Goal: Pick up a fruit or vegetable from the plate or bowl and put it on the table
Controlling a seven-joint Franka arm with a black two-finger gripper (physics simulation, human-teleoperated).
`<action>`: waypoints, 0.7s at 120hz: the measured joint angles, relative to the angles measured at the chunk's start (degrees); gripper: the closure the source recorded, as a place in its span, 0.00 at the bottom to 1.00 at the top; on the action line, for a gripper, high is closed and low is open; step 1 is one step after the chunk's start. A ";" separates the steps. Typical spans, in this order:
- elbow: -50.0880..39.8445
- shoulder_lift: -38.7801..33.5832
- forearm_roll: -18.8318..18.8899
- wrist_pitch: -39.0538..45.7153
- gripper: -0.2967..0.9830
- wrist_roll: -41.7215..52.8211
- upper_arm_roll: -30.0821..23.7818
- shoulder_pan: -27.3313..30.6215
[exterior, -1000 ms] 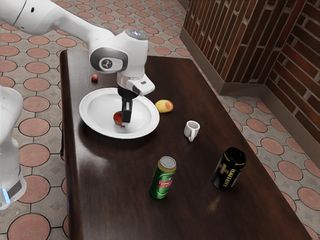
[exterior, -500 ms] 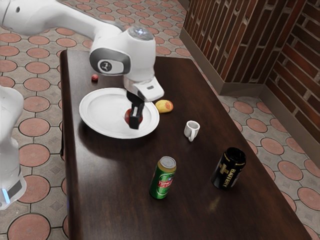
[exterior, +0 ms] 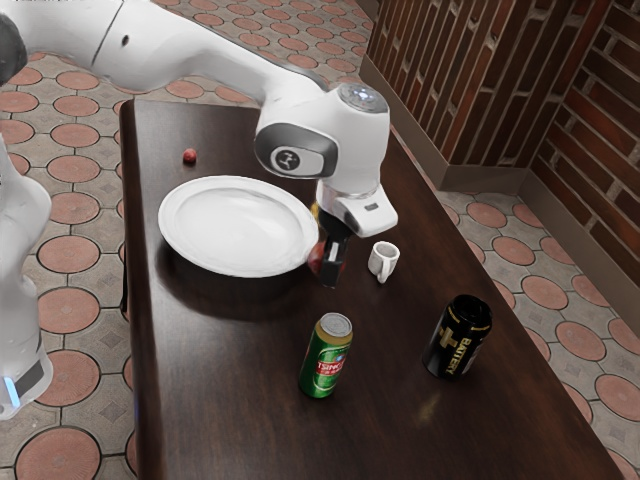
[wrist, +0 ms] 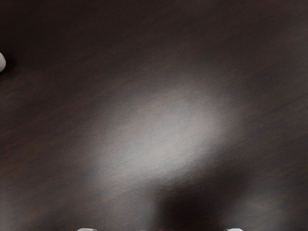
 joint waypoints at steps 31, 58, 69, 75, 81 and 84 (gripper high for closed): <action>7.88 8.00 -0.91 -0.27 0.55 0.24 -0.09 -2.60; 9.83 9.77 -1.26 -0.49 0.50 0.47 -0.08 -4.75; 9.88 9.80 -1.53 -0.48 0.37 0.65 -0.03 -5.46; 9.85 9.72 -1.87 -0.47 0.33 0.73 0.04 -5.82; 9.87 9.61 -2.05 -0.45 0.30 0.82 0.02 -6.04; 9.85 9.57 -2.12 -0.44 0.29 0.86 0.05 -6.16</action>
